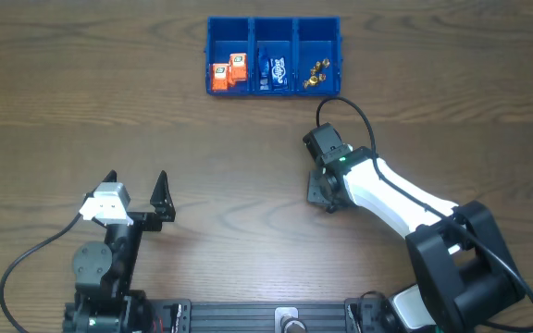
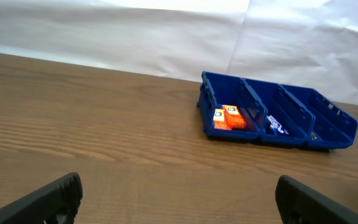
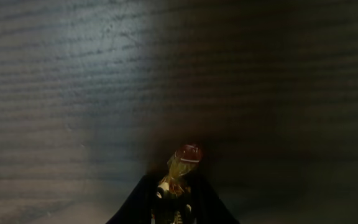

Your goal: Sort Candies Into Trays

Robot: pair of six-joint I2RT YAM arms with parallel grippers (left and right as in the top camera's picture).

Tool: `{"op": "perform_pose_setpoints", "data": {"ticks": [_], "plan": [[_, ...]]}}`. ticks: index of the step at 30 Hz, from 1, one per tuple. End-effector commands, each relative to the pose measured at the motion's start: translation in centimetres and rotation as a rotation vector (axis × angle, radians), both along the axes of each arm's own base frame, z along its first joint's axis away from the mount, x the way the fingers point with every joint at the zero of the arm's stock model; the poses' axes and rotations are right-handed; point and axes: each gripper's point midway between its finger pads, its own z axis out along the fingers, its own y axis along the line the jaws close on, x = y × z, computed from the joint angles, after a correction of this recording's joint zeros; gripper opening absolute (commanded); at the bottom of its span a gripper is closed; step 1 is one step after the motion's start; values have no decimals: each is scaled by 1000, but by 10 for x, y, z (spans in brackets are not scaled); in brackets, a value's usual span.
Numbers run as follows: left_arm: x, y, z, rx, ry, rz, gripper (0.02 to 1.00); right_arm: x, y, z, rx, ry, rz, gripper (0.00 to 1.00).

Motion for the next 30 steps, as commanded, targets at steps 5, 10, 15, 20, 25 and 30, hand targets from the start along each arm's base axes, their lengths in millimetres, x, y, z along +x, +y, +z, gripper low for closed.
{"op": "perform_pose_setpoints", "data": {"ticks": [5,10,15,20,25,30], "plan": [[-1,-2,-16,15,46,-14,996,30,25,56,57,-83,46,123],[-1,-2,-16,15,46,-14,998,98,17,162,-29,-265,61,123],[-1,-2,-16,15,46,-14,998,184,0,229,-137,-451,32,117],[-1,-2,-16,15,46,-14,998,256,-2,220,-164,-519,16,117],[-1,-2,-16,15,46,-14,998,296,1,169,-113,-509,19,121],[-1,-2,-16,15,46,-14,998,309,7,136,-89,-487,27,134]]}}
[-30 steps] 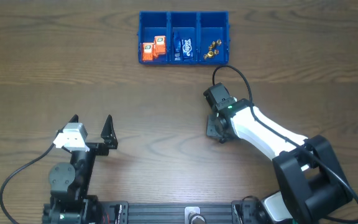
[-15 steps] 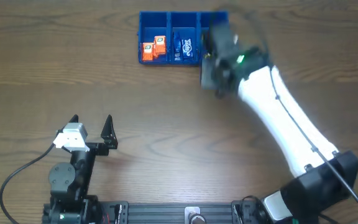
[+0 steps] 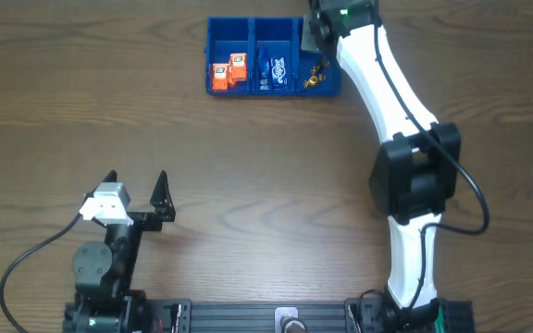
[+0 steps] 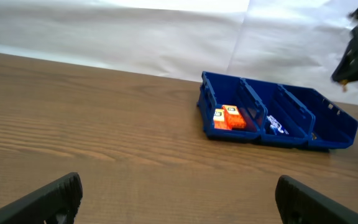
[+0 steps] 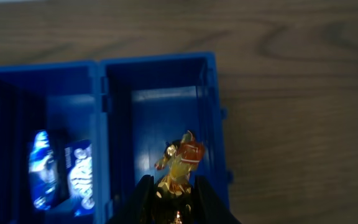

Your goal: Sort Candies Into Trays

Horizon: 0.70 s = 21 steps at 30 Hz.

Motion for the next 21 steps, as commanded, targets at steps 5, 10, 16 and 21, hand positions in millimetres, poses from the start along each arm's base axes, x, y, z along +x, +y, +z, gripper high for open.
{"op": "perform_pose_setpoints", "data": {"ticks": [5,10,16,21], "plan": [[-1,-2,-16,15,46,-14,998,11,5,-5,23,-13,29,411],[-1,-2,-16,15,46,-14,998,9,5,-3,41,-5,39,632],[-1,-2,-16,15,46,-14,998,-5,-3,60,25,-102,72,669],[-1,-2,-16,15,46,-14,998,-43,-35,121,-42,-216,31,706]]}}
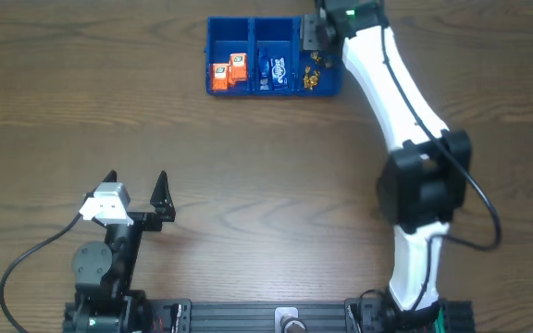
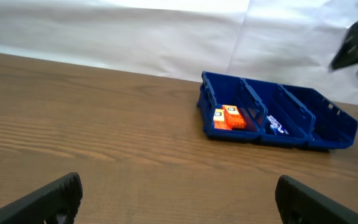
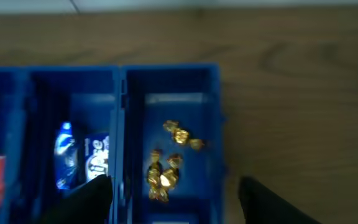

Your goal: Sort Candies Into Trays

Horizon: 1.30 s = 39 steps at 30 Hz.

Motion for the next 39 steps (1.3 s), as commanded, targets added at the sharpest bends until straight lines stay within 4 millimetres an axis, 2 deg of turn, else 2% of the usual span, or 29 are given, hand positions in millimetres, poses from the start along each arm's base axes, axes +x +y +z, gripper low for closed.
{"op": "perform_pose_setpoints", "data": {"ticks": [1,2,3,5,8,11,12,14,16,19,22,27,39], "plan": [[-1,-2,-17,15,47,-14,998,-38,-38,82,-62,-171,-25,717],[-1,-2,-17,15,47,-14,998,-50,-45,90,-67,-197,-22,739],[-1,-2,-17,15,47,-14,998,-70,-55,95,-74,-232,-29,770],[-1,-2,-17,15,47,-14,998,-95,-68,96,-80,-259,-50,796],[-1,-2,-17,15,47,-14,998,-128,-90,90,-71,-295,-88,866],[-1,-2,-17,15,47,-14,998,-162,-121,81,-56,-375,-153,1000],[-1,-2,-17,15,47,-14,998,-172,-129,77,-54,-403,-174,998],[-1,-2,-17,15,47,-14,998,-191,-142,68,-52,-441,-205,998],[-1,-2,-17,15,47,-14,996,-216,-154,48,-55,-460,-238,998],[-1,-2,-17,15,47,-14,998,-242,-150,19,-10,-521,-211,998],[-1,-2,-17,15,47,-14,998,-257,-136,7,60,-638,-140,998],[-1,-2,-17,15,47,-14,998,-272,-142,-6,66,-714,-156,998],[-1,-2,-17,15,47,-14,998,-282,-140,-26,72,-804,-133,998]]}}
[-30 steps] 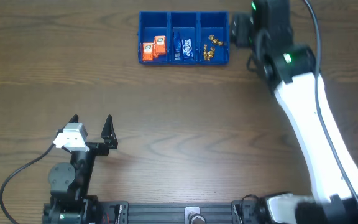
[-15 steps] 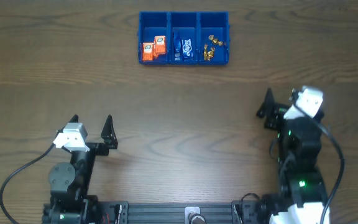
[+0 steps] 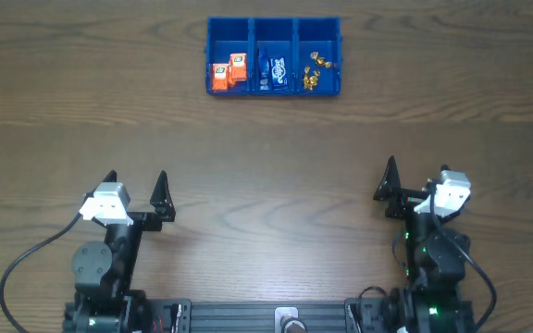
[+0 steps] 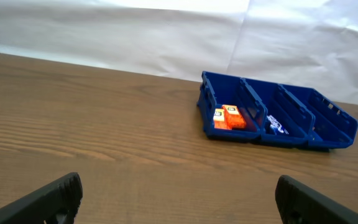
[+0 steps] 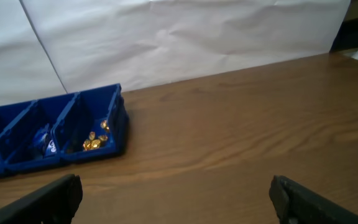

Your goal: Sort Candies Into Trays

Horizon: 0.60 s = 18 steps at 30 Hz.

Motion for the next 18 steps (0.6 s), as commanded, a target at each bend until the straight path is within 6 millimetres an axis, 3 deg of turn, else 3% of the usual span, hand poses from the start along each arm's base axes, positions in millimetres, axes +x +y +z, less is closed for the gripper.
{"op": "perform_pose_setpoints", "data": {"ticks": [1,8,18], "plan": [[-1,-2,-17,15,45,-14,998,-3,1,-9,-34,-32,12,998],[-1,-2,-17,15,45,-14,998,-7,15,18,-180,-155,97,998],[-1,-2,-17,15,45,-14,998,-7,18,7,-202,-113,119,998]]}}
